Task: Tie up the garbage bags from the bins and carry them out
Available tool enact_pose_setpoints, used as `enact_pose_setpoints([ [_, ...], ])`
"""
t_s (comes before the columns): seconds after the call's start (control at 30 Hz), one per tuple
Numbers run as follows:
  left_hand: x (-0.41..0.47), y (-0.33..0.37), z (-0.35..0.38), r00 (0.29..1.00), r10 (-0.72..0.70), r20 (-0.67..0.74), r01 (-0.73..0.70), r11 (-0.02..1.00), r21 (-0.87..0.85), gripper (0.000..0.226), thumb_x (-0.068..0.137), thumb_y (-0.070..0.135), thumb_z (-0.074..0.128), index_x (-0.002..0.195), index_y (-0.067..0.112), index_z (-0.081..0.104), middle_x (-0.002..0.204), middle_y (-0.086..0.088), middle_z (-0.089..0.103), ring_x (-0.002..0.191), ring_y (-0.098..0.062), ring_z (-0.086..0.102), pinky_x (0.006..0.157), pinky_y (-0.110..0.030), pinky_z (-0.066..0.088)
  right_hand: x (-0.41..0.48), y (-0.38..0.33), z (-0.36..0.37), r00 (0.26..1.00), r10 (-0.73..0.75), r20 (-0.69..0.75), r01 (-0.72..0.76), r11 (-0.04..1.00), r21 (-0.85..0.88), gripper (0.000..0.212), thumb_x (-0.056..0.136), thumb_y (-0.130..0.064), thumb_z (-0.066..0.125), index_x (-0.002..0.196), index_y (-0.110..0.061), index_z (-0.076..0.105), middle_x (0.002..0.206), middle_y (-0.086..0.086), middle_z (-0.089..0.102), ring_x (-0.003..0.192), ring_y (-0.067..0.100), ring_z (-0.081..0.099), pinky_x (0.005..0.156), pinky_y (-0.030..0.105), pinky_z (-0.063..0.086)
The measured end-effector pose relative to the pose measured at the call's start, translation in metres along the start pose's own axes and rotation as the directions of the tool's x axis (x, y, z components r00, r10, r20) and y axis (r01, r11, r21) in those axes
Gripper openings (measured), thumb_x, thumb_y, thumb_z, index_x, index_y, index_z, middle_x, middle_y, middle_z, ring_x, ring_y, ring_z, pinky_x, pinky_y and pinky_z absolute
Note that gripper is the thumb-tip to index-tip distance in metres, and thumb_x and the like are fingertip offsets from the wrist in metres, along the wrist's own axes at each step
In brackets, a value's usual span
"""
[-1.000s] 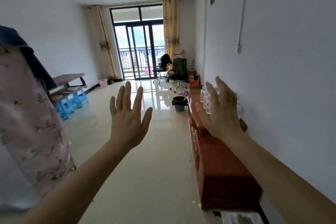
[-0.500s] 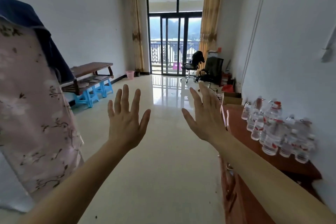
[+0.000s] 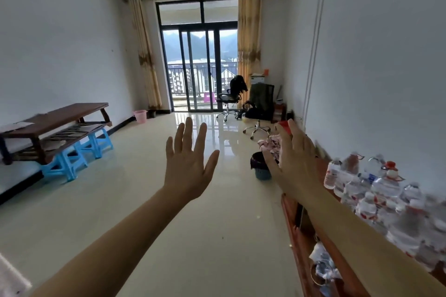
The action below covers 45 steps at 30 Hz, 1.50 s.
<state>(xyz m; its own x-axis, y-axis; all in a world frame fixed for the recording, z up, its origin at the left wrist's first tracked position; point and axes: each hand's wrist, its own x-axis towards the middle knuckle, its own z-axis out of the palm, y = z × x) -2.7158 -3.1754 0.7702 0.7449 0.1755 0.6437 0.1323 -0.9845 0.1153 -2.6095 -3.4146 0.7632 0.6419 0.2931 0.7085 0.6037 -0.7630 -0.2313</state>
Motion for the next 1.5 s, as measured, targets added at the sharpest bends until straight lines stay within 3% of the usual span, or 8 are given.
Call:
enact_pose_setpoints([
  [0.17,0.134,-0.02,0.121,0.999,0.018,0.029,-0.018,1.0,0.0,0.071,0.1,0.06,0.02,0.159,0.024,0.005,0.168,-0.012,-0.001,0.155,-0.032,0.001,0.121,-0.058,0.017,0.111,0.072,0.115,0.999,0.045,0.02,-0.045,0.999,0.011,0.066,0.098,-0.052,0.043,0.153,-0.02,0.024,0.163,0.008,0.011,0.149,0.028,0.014,0.12,0.046,0.013],
  [0.37,0.286,-0.055,0.211,1.0,0.019,-0.004,-0.019,1.0,0.006,0.071,0.1,0.059,0.021,0.159,0.022,0.01,0.167,-0.014,0.002,0.154,-0.034,0.003,0.12,-0.057,0.015,0.262,0.124,0.21,0.998,0.057,0.001,-0.057,0.998,-0.002,0.068,0.099,-0.053,0.044,0.153,-0.016,0.026,0.163,0.011,0.013,0.149,0.03,0.015,0.119,0.048,0.017],
  [0.6,0.419,-0.118,0.352,1.0,0.013,-0.025,-0.014,0.999,-0.036,0.072,0.1,0.06,0.022,0.16,0.023,0.01,0.168,-0.011,-0.002,0.155,-0.032,0.001,0.12,-0.058,0.016,0.392,0.183,0.355,0.999,-0.036,0.028,0.038,0.996,-0.075,0.071,0.099,-0.057,0.035,0.156,-0.019,0.018,0.165,0.01,0.003,0.152,0.029,0.007,0.122,0.049,0.012],
  [0.87,0.614,-0.178,0.526,0.995,0.092,0.033,-0.085,0.984,-0.155,0.074,0.099,0.06,0.026,0.159,0.017,0.017,0.167,-0.017,0.007,0.153,-0.037,0.008,0.116,-0.063,0.025,0.526,0.261,0.523,0.983,0.077,0.164,-0.044,0.98,-0.197,0.073,0.098,-0.06,0.028,0.157,-0.022,0.007,0.165,0.007,-0.008,0.153,0.028,-0.003,0.123,0.051,0.008],
  [1.23,0.841,-0.104,0.767,0.927,0.337,0.163,-0.282,0.915,-0.288,0.079,0.096,0.066,0.015,0.16,0.02,0.01,0.168,-0.012,-0.004,0.155,-0.031,-0.003,0.122,-0.057,0.012,0.654,0.462,0.637,0.919,0.394,0.037,-0.361,0.874,-0.326,0.072,0.098,-0.059,0.029,0.156,-0.021,0.012,0.165,0.011,0.0,0.152,0.031,0.004,0.122,0.049,0.012],
  [1.5,1.016,-0.056,0.919,0.879,0.441,0.18,-0.372,0.872,-0.319,0.078,0.096,0.067,0.014,0.159,0.022,0.007,0.168,-0.011,-0.005,0.154,-0.031,-0.004,0.122,-0.06,0.011,0.788,0.597,0.736,0.881,0.473,0.029,-0.429,0.822,-0.374,0.07,0.1,-0.055,0.034,0.156,-0.018,0.014,0.165,0.013,0.003,0.152,0.032,0.007,0.121,0.05,0.012],
])
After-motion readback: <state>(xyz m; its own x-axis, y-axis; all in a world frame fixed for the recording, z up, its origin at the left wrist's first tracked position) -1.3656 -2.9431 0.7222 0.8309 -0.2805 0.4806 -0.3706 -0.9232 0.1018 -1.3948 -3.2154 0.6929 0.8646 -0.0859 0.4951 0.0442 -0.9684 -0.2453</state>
